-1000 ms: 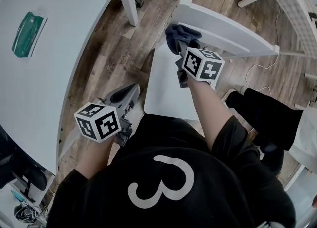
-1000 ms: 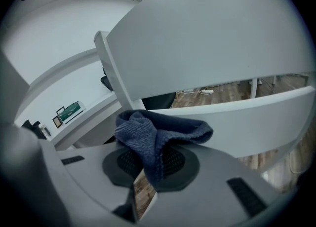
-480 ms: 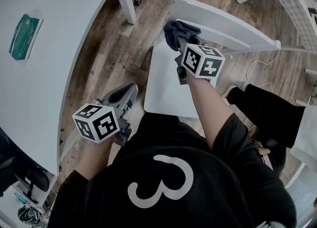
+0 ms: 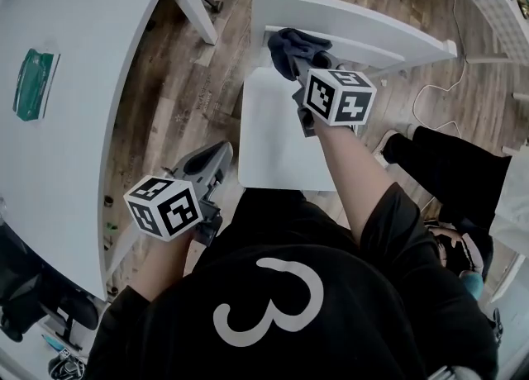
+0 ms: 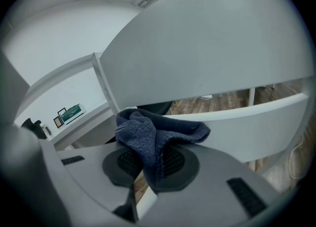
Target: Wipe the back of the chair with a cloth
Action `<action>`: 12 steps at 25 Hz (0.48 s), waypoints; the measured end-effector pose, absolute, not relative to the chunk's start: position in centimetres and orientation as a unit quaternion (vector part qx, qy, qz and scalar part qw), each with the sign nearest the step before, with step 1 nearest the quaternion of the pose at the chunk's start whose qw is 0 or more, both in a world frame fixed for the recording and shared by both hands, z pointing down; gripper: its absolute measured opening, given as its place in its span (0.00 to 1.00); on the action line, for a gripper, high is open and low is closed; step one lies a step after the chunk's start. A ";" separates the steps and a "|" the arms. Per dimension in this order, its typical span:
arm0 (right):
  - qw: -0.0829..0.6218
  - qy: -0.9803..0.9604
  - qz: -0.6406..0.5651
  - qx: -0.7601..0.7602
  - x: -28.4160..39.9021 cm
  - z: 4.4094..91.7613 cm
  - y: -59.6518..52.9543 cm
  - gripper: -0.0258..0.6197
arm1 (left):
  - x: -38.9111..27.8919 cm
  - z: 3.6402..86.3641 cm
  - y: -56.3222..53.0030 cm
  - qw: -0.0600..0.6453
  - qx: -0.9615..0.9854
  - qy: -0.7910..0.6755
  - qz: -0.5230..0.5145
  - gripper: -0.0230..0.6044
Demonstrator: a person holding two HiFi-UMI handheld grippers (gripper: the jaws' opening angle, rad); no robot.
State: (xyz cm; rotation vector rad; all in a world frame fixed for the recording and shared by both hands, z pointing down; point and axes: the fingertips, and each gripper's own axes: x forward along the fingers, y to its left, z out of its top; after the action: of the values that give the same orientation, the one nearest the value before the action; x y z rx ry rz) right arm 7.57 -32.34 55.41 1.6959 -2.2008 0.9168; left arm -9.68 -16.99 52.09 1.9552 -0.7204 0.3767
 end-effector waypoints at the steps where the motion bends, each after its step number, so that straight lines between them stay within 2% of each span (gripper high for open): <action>1: 0.108 -0.748 0.310 0.577 8.0 55.4 -32.2 0.12 | -9.4 52.1 -16.9 0.491 0.805 -0.295 0.156 0.06; 12: 0.104 -0.711 0.315 0.620 17.0 55.8 -29.2 0.12 | -3.8 51.6 -15.8 0.493 0.816 -0.255 0.165 0.06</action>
State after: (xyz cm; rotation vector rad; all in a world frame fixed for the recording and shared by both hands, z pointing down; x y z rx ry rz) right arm 17.04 -29.18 55.84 1.8283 -2.0972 0.9298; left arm -3.83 -15.81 51.60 1.9785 -0.6190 0.3997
